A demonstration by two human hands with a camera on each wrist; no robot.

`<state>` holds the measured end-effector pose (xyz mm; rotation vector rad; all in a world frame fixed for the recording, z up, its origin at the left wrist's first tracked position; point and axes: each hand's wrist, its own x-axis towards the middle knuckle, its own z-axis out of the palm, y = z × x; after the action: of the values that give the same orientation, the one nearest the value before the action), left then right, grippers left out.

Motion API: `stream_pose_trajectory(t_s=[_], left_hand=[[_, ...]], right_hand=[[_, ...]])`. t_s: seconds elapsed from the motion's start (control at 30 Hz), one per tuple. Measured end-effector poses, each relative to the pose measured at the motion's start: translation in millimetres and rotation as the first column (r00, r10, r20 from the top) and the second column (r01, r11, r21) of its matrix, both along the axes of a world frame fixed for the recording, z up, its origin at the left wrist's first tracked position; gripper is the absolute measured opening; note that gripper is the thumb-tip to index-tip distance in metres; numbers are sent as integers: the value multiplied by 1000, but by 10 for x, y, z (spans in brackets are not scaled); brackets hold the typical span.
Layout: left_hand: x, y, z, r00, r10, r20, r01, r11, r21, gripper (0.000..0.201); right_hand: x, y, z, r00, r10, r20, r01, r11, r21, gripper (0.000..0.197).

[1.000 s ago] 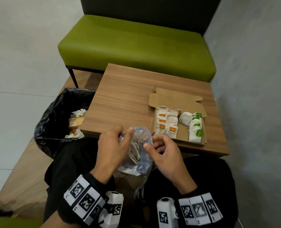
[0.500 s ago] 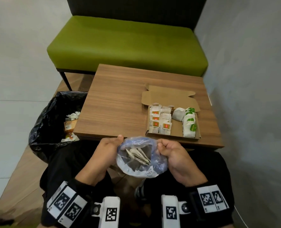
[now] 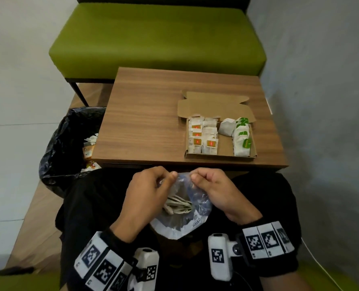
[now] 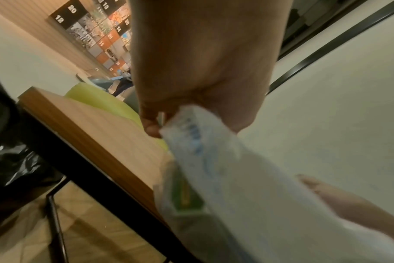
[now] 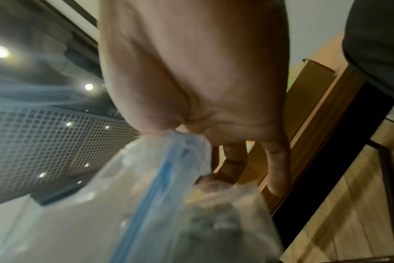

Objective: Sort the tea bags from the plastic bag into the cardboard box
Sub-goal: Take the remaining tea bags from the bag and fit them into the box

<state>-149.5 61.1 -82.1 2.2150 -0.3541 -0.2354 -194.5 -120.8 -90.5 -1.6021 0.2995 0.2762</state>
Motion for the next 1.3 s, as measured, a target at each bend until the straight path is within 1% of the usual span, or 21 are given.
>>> stream_pose_trajectory(t_s=[0.07,0.1,0.17,0.2,0.3,0.37,0.43,0.5,0.53,0.57,0.63,0.7,0.73,0.77,0.83,0.9,0.93,1.0,1.13,1.2,1.3], left_hand=[[-20,-20,-29,990,142,-5,-142,989,-32,40],[-31,-28,-37,979,202,-9,-202,979,-40,43],[-60,-36,-42,963,269,-22,-270,961,-55,46],[-76,-37,-44,959,282,-42,-284,955,-89,48],[-107,-50,-20,930,267,-252,-339,887,-313,51],[-119,-54,9,889,214,-405,-382,834,-397,50],[-113,-42,-3,860,173,-481,-387,834,-393,50],[-75,-4,-41,837,174,-518,-383,862,-331,50],[-51,15,-54,840,191,-508,-373,883,-285,48],[-19,31,-67,867,212,-452,-343,910,-232,46],[34,52,-29,941,204,-270,-246,960,-131,37],[57,20,108,986,101,-136,-114,989,-92,28],[65,-3,179,993,34,-110,-43,996,-83,30],[77,-21,219,996,-24,-88,18,997,-69,31],[108,-50,268,998,-65,-22,64,998,-21,20],[143,-57,284,1000,-25,10,25,1000,-5,4],[150,-57,284,1000,-3,13,3,1000,-8,1],[152,-58,250,998,52,45,-52,999,-8,6],[135,-65,196,967,249,58,-249,969,-13,14],[122,-62,209,950,306,59,-305,952,-32,16],[116,-48,238,924,378,63,-373,925,-72,18]], right_hand=[[-30,51,-1,988,-132,86,141,982,-122,20],[-68,69,8,973,-182,140,210,952,-223,27],[-168,82,35,962,-157,224,237,888,-393,43],[-209,87,33,964,-122,237,218,874,-434,46],[-248,72,-16,959,-117,259,222,876,-427,29],[-223,32,-24,960,-121,252,223,876,-428,23],[-191,-5,-7,967,-114,228,204,884,-420,25],[-150,-34,-5,971,-99,216,180,899,-398,27],[-124,-41,3,974,-82,210,164,896,-412,27],[-99,-51,15,978,-59,200,144,886,-441,27],[-35,-58,64,986,1,165,86,852,-517,28],[30,-60,152,989,70,128,19,807,-590,31],[66,-56,192,989,94,116,-5,798,-602,32],[103,-53,234,988,106,114,-20,812,-583,32],[162,-46,289,987,105,119,-37,880,-473,32],[199,-25,314,986,96,136,-36,920,-390,33],[213,-10,315,984,91,155,-24,921,-389,33],[215,33,315,976,80,205,13,909,-417,31],[117,155,360,938,86,335,99,861,-499,19],[55,211,374,940,144,310,45,847,-530,12],[45,231,345,957,225,185,-51,756,-653,10]])
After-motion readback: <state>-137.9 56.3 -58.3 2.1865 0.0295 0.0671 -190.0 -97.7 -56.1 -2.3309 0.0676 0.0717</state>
